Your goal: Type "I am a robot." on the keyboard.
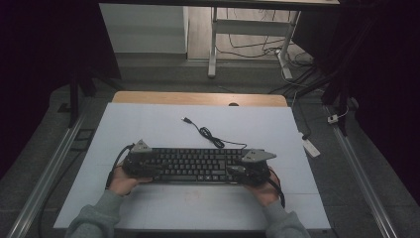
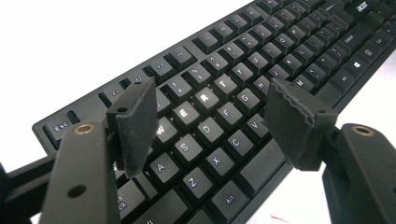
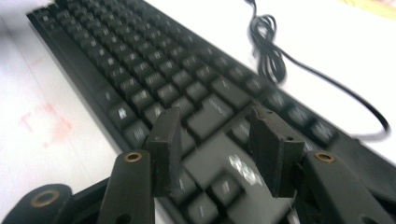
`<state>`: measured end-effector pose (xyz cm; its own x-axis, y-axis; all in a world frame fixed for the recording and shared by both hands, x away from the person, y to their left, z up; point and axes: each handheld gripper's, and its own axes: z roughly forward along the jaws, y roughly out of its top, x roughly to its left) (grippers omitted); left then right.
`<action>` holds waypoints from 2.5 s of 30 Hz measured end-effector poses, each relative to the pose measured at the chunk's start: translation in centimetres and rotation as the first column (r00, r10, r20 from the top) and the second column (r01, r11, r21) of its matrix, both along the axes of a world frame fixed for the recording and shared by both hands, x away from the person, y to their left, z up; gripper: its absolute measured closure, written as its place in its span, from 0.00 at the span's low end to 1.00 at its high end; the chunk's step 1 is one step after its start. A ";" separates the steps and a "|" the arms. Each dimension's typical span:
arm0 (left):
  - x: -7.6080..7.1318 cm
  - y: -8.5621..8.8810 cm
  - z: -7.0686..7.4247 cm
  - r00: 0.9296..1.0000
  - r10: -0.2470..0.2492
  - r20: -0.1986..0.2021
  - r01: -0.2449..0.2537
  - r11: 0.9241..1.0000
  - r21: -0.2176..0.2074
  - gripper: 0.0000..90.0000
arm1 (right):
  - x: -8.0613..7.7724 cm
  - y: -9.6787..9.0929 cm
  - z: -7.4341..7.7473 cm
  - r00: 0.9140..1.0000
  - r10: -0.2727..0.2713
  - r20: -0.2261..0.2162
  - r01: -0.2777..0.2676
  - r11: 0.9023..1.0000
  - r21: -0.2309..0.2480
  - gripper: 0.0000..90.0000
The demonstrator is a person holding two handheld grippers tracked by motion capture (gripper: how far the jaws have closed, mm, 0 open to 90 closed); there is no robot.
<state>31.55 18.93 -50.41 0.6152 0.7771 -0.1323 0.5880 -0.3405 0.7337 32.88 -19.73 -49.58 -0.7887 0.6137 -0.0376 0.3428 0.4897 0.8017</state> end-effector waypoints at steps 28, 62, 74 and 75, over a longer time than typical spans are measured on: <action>0.6 -0.5 -0.4 0.999 0.011 0.044 -0.013 1.000 0.029 0.75 | -0.5 -0.9 -0.6 1.000 0.001 0.000 -0.001 1.000 -0.027 0.58; 2.9 -4.3 -1.6 0.997 -0.082 0.004 0.081 0.991 0.106 0.99 | -0.4 -0.9 -0.8 1.000 -0.008 -0.013 0.007 0.999 -0.042 0.57; 2.7 -4.3 -1.5 0.997 -0.076 0.020 0.074 0.992 0.099 0.99 | -0.3 -0.9 -0.8 1.000 -0.009 -0.012 0.008 0.999 -0.042 0.57; 2.7 -4.2 -1.3 0.997 -0.075 0.029 0.072 0.993 0.089 0.95 | -0.3 -0.9 -0.8 1.000 -0.009 -0.011 0.008 0.999 -0.041 0.57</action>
<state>34.23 14.74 -51.73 0.6736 0.7377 -0.0450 0.5360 -0.4457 0.7170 32.54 -20.60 -50.37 -0.7839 0.6185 -0.0542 0.3560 0.5193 0.7769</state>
